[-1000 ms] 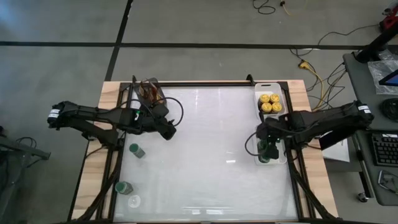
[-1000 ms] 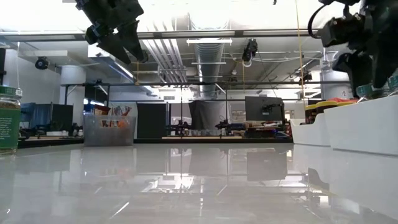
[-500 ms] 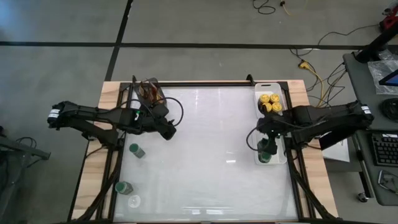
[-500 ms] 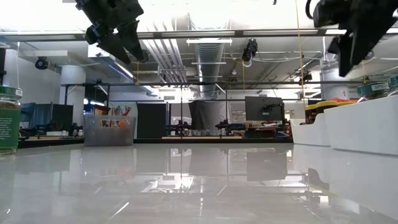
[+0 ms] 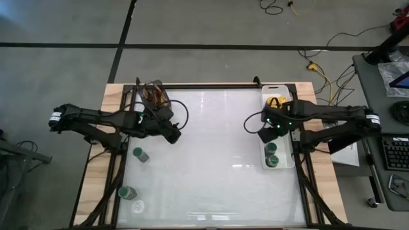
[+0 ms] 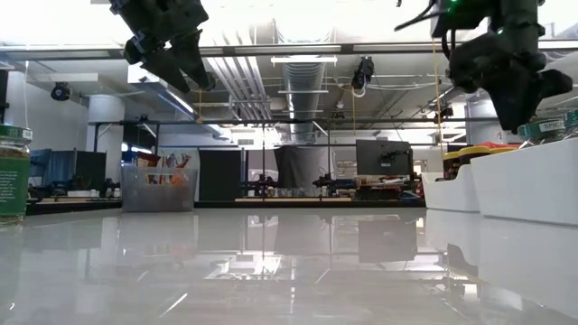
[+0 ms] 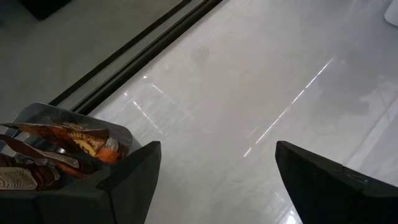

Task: Sort spices by type
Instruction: Put the green seasoning bottle into the bottom white bin

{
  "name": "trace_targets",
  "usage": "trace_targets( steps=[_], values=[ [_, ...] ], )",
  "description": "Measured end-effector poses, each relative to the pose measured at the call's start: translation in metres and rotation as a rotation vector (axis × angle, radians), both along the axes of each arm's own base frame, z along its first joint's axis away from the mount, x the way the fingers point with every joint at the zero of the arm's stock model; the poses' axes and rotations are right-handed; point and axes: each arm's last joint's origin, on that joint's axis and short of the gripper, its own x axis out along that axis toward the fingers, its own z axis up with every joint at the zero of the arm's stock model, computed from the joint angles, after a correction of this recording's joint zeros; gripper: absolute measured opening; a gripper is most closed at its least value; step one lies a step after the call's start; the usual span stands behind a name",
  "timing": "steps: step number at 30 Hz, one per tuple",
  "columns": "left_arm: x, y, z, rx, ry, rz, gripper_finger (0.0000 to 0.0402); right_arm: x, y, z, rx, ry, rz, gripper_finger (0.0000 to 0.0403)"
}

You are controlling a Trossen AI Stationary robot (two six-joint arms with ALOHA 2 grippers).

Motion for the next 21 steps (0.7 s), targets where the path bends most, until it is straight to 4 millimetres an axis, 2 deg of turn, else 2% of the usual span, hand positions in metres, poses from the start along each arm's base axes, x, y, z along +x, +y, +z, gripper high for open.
trace_targets(
  steps=[9,14,21],
  values=[
    [0.000,-0.001,0.000,0.020,0.024,-0.030,0.0300,0.016,-0.003,-0.024,0.055,0.145,-0.075,0.0030],
    [-0.001,-0.004,0.000,0.031,0.042,-0.057,0.0300,0.023,-0.003,-0.035,0.120,0.200,-0.074,0.0028],
    [-0.005,-0.006,-0.003,0.036,0.094,-0.070,0.0300,0.028,-0.002,-0.040,0.167,0.203,-0.070,0.0028]
  ],
)
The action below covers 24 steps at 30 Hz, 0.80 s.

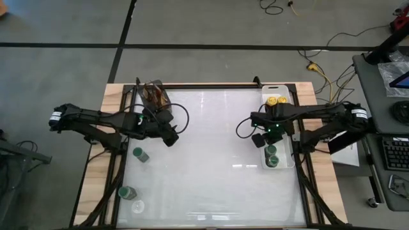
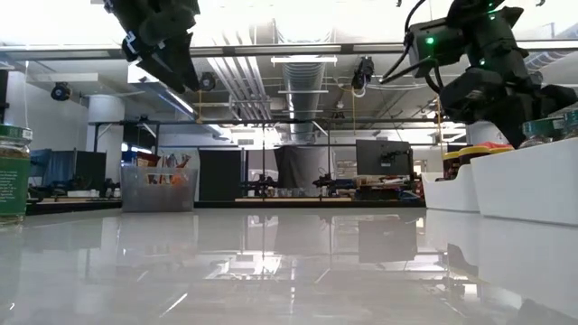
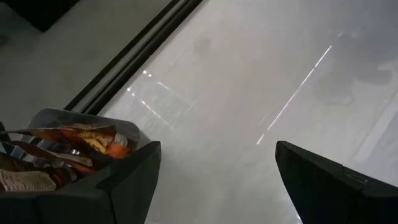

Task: Sort spices by type
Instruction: Put the green seasoning bottle into the bottom white bin

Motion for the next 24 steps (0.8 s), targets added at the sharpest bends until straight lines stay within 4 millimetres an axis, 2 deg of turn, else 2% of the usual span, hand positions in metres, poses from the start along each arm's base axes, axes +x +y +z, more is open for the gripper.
trace_targets(
  steps=[16,24],
  values=[
    [-0.001,0.000,0.000,0.018,0.026,-0.026,0.0300,-0.005,0.000,0.006,-0.051,-0.007,-0.058,0.0028],
    [-0.002,0.000,0.001,0.023,0.032,-0.034,0.0300,-0.010,0.003,0.007,0.015,-0.011,-0.089,0.0028]
  ],
)
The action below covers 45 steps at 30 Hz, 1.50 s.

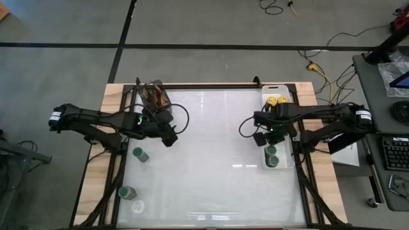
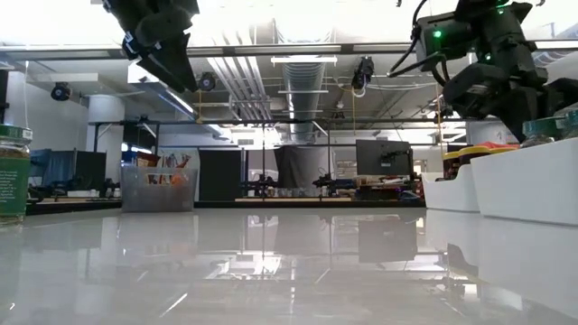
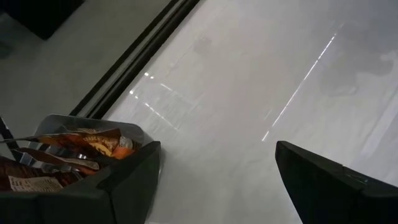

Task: Sort spices by type
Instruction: Put the green seasoning bottle into the bottom white bin

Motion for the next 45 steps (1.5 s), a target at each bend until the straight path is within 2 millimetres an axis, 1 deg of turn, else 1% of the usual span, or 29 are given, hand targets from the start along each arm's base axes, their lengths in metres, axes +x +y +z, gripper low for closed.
trace_targets(
  steps=[4,8,15,18,20,23,25,31,35,39,45],
  values=[
    [-0.001,0.000,0.000,0.001,0.012,0.000,0.0300,0.000,0.000,-0.002,-0.002,0.009,0.001,0.0028],
    [-0.002,0.000,-0.001,0.002,0.019,0.000,0.0300,-0.001,-0.001,-0.001,-0.043,0.017,0.004,0.0028],
    [-0.002,0.000,-0.001,0.003,0.023,0.000,0.0300,-0.011,0.000,0.003,-0.066,0.067,0.017,0.0028],
    [-0.002,0.000,-0.001,0.003,0.023,0.000,0.0300,-0.016,0.002,0.011,-0.111,0.076,0.022,0.0028],
    [-0.002,0.000,-0.001,0.003,0.022,0.000,0.0300,-0.020,0.005,0.020,-0.126,0.071,0.016,0.0028],
    [-0.002,0.000,-0.001,0.003,0.022,0.000,0.0300,-0.023,0.014,0.031,-0.129,0.042,0.012,0.0028],
    [-0.002,0.000,-0.001,0.002,0.022,0.000,0.0300,-0.023,0.022,0.035,-0.109,0.026,0.020,0.0028],
    [-0.002,0.000,-0.001,0.002,0.018,0.000,0.0300,-0.022,0.048,0.032,-0.073,0.064,0.076,0.0028],
    [-0.002,0.000,-0.001,0.004,0.020,-0.002,0.0300,-0.021,0.060,0.029,-0.072,0.073,0.121,0.0028],
    [-0.002,0.000,-0.001,0.004,0.021,-0.002,0.0300,-0.020,0.065,0.021,-0.053,0.058,0.129,0.0028],
    [-0.002,0.000,-0.001,0.004,0.021,-0.002,0.0300,-0.022,0.067,0.005,-0.037,0.064,0.143,0.0028]
  ],
)
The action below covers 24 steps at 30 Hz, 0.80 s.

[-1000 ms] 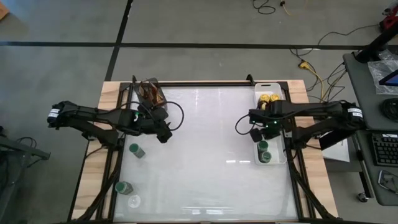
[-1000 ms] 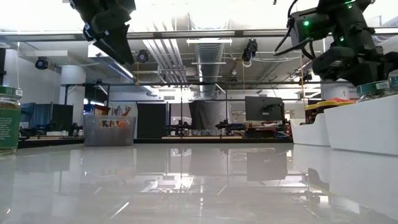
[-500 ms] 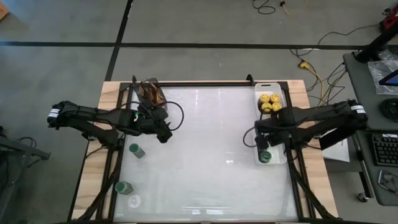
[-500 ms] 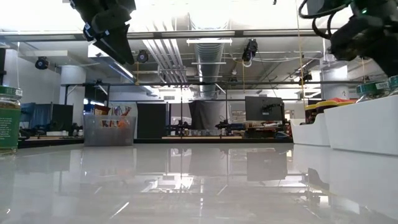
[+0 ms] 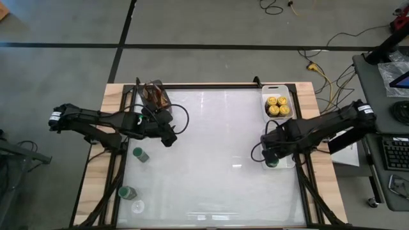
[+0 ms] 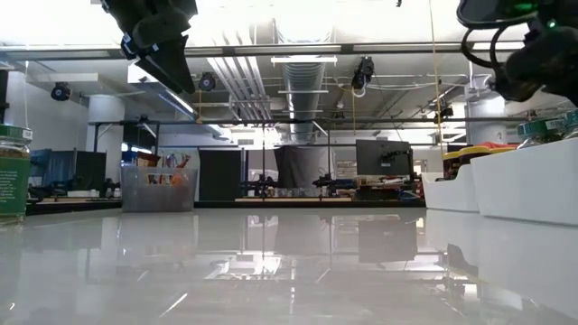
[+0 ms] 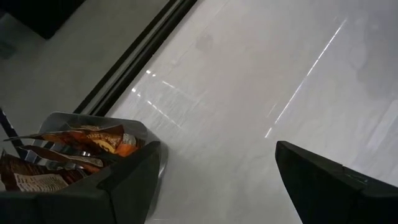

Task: Sort spices by type
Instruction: Put the green seasoning bottle into the bottom white bin

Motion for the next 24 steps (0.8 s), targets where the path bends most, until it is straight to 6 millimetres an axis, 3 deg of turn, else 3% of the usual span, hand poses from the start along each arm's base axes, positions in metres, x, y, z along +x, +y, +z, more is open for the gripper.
trace_targets(
  steps=[8,24],
  values=[
    [0.000,0.000,0.000,0.000,0.001,0.000,0.0300,0.006,0.001,-0.011,0.015,-0.091,0.043,0.0028],
    [0.000,0.000,0.000,0.001,0.004,0.000,0.0300,0.002,0.000,-0.011,0.008,-0.092,0.070,0.0028]
  ],
)
